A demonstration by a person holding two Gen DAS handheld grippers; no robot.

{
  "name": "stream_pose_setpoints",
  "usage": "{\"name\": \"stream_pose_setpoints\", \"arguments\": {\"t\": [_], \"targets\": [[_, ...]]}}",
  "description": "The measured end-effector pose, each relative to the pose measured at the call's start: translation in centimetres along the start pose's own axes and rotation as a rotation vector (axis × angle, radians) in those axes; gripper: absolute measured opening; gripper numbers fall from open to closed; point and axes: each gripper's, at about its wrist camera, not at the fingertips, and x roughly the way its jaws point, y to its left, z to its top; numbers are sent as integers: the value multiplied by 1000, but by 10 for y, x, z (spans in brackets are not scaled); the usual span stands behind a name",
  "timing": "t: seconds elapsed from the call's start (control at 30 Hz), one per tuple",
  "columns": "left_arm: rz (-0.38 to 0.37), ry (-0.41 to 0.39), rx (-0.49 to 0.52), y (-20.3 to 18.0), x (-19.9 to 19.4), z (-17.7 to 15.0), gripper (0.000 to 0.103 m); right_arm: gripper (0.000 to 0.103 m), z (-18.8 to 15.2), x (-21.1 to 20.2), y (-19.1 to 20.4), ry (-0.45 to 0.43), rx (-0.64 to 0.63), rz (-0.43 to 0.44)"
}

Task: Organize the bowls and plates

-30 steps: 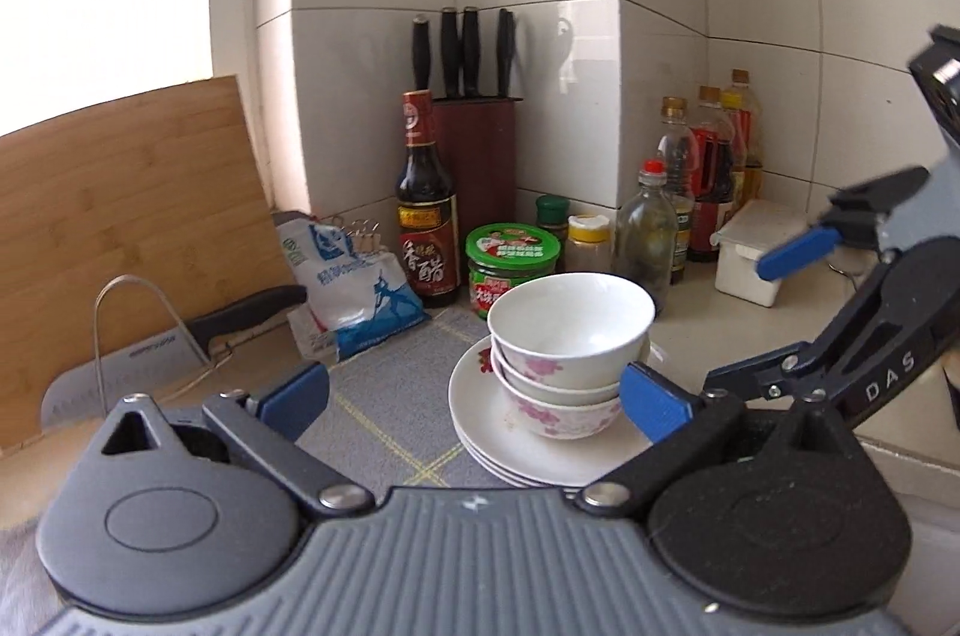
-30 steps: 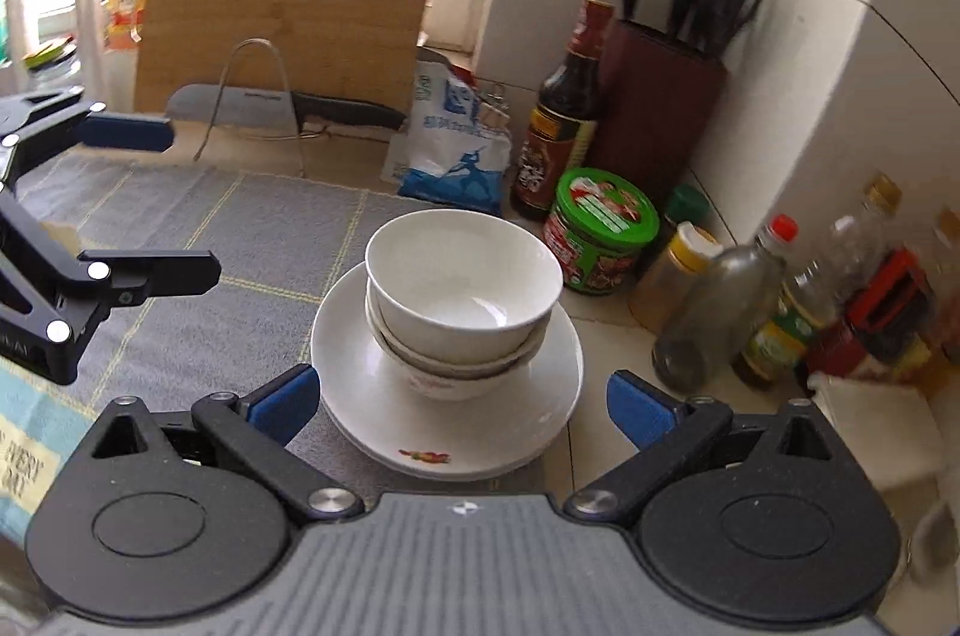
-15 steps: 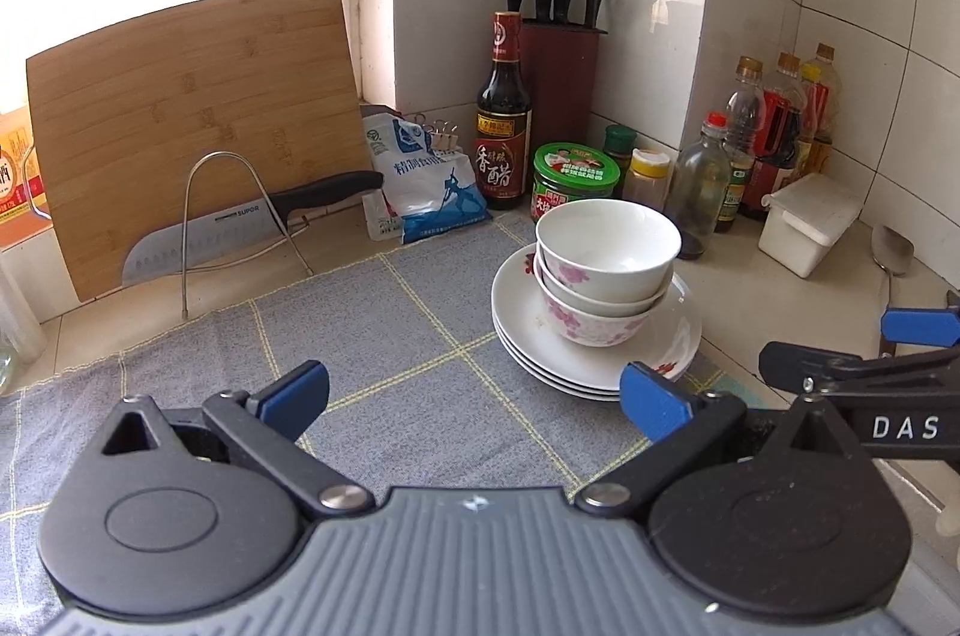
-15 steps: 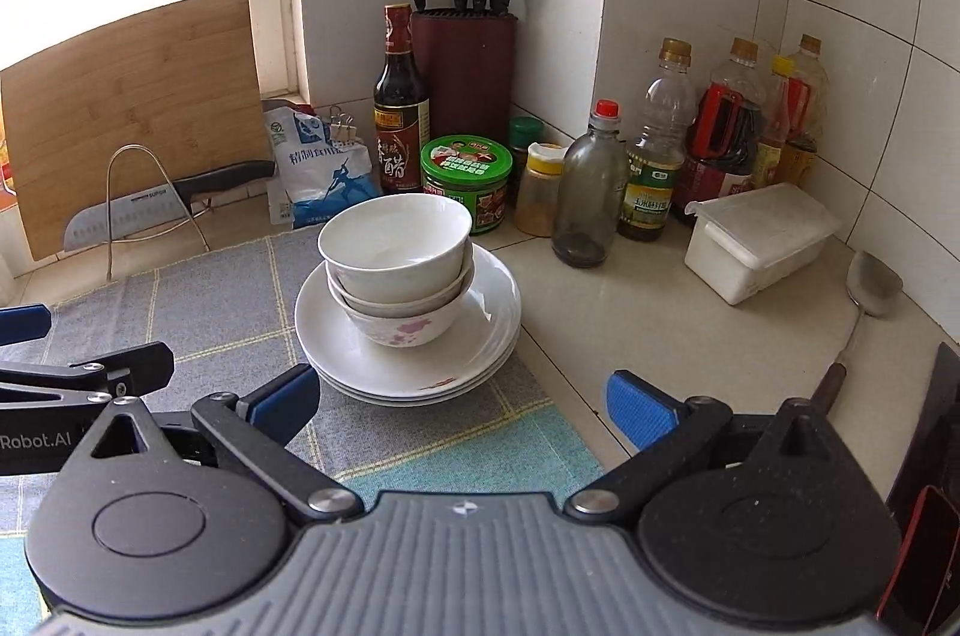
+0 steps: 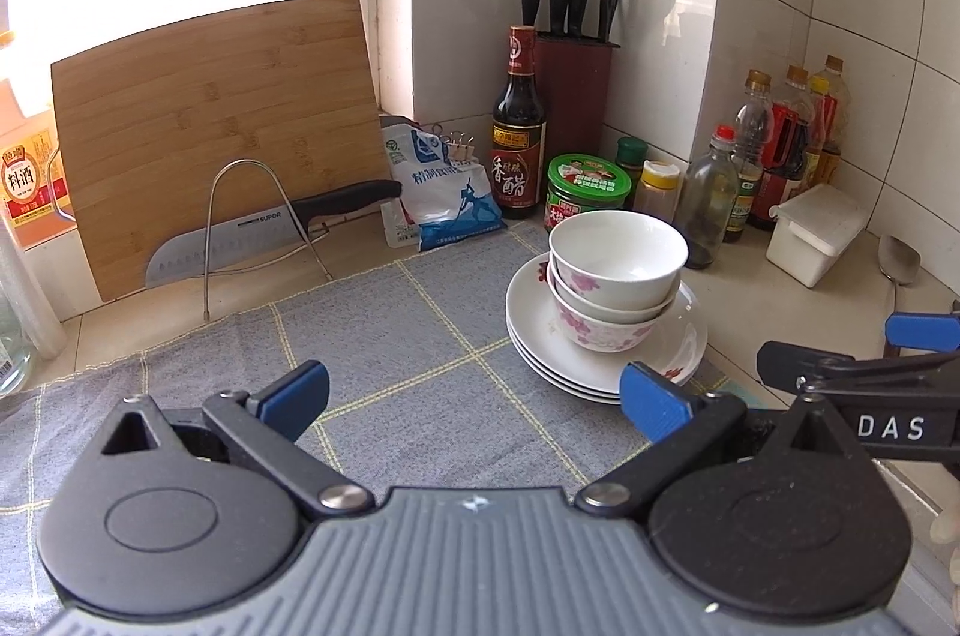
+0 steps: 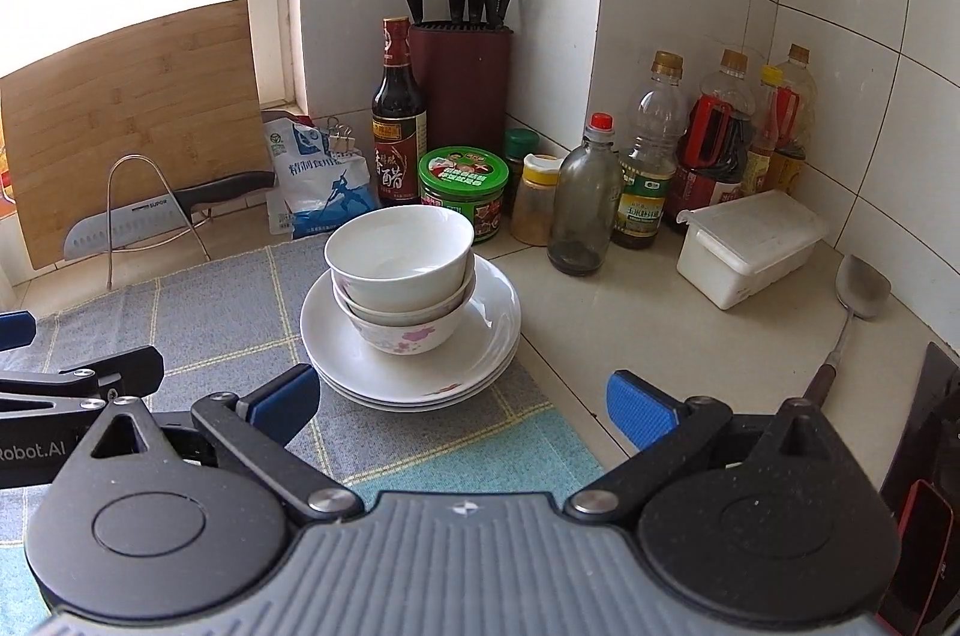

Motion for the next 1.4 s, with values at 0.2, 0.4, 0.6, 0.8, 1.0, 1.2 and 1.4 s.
{"name": "stream_pose_setpoints", "arguments": {"t": [0.2, 0.4, 0.6, 0.8, 1.0, 1.2, 1.4], "targets": [[5, -2, -9, 1, 0, 1, 102, 103, 1, 0, 1, 0, -1, 0], [3, -4, -14, 2, -1, 2, 102, 103, 4, -1, 2, -6, -1, -7], [4, 0, -17, 2, -1, 3, 102, 103, 4, -1, 3, -8, -6, -14], [5, 3, -18, 3, -1, 4, 102, 103, 5, -1, 4, -7, -4, -16], [4, 0, -19, 4, -1, 4, 102, 103, 5, -2, 4, -9, -5, -18], [5, 1, -22, 4, 0, 4, 102, 103, 7, -1, 5, -11, -11, -23], [4, 0, -22, 4, 0, 4, 102, 103, 7, -2, 5, -12, -9, -24]]}}
